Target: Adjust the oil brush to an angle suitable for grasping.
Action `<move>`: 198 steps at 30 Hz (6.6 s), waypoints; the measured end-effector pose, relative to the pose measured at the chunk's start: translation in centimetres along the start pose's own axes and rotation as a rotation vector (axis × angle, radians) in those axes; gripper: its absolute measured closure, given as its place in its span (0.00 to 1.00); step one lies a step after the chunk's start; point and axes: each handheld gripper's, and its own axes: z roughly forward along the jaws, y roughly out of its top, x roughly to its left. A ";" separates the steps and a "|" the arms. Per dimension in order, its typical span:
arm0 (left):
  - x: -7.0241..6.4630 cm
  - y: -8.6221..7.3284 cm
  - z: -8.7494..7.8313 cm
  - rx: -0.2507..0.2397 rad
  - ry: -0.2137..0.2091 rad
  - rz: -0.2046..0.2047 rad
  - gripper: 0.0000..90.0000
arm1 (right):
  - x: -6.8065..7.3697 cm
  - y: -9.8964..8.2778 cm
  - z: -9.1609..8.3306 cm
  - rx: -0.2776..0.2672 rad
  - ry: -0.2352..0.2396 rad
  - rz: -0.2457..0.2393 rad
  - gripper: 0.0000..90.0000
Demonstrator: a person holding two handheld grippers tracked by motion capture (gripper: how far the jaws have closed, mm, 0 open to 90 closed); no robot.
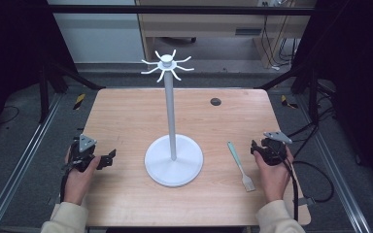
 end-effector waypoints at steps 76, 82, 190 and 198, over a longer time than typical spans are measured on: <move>-1.0 0.1 0.3 0.026 -0.031 0.060 0.04 | 6.5 -1.2 2.2 0.231 0.432 -0.284 1.00; -0.9 0.1 0.5 0.038 -0.026 0.060 0.04 | 6.8 0.5 0.0 0.285 0.415 -0.324 0.97; -1.3 -0.1 0.8 0.073 -0.045 0.090 0.05 | 4.6 7.1 -5.2 0.200 0.416 -0.325 0.91; -1.3 -0.1 0.8 0.073 -0.043 0.090 0.05 | 4.5 8.1 -6.9 0.107 0.427 -0.303 0.91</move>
